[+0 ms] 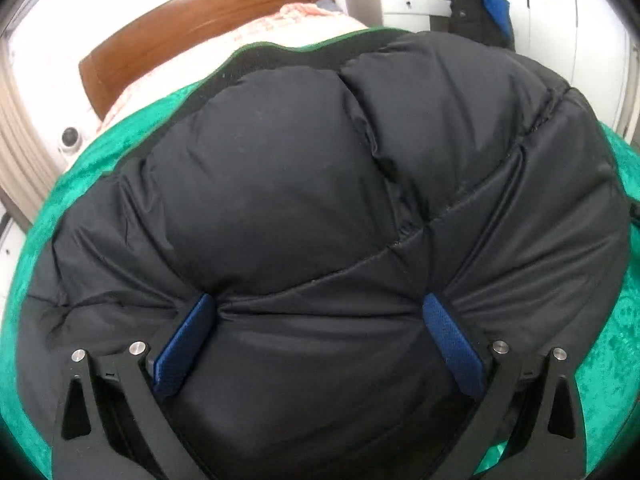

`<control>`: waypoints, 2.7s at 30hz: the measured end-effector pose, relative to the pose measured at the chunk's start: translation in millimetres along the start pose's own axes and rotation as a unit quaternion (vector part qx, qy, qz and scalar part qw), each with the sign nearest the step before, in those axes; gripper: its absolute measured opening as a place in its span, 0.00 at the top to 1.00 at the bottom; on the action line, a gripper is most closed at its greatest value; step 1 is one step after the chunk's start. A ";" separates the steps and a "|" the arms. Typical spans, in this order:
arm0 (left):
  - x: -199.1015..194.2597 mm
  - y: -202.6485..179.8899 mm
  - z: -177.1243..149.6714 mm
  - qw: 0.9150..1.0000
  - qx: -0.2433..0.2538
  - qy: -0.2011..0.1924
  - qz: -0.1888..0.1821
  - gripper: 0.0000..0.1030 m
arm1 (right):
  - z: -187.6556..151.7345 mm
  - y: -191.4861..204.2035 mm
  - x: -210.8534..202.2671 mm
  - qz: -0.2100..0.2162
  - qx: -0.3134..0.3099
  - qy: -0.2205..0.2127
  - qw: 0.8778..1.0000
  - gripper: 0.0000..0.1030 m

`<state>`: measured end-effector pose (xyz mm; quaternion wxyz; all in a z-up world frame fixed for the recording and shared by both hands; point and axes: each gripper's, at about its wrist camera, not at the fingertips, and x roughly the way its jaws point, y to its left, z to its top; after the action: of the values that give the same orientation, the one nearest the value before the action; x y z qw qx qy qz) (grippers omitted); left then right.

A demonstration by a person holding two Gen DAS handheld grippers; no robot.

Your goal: Fold large clothes

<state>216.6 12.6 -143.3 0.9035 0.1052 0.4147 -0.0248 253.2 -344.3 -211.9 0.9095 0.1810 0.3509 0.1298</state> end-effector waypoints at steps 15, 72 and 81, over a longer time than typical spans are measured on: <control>41.9 38.1 61.2 0.999 -0.042 0.016 -0.019 0.00 | 1.1 -3.4 2.4 0.007 0.005 -0.002 1.000 0.00; -17.8 -5.7 -8.7 1.000 -0.007 0.005 0.000 0.01 | 2.8 -3.7 6.2 0.014 0.006 0.001 1.000 0.00; -18.7 -9.1 -17.8 1.000 0.005 0.004 0.000 0.01 | 2.8 -3.8 6.3 0.014 0.006 0.001 1.000 0.00</control>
<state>189.9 6.7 -142.0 0.9011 0.1104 0.4185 -0.0262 260.0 -346.1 -215.4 0.9061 0.1912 0.3501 0.1407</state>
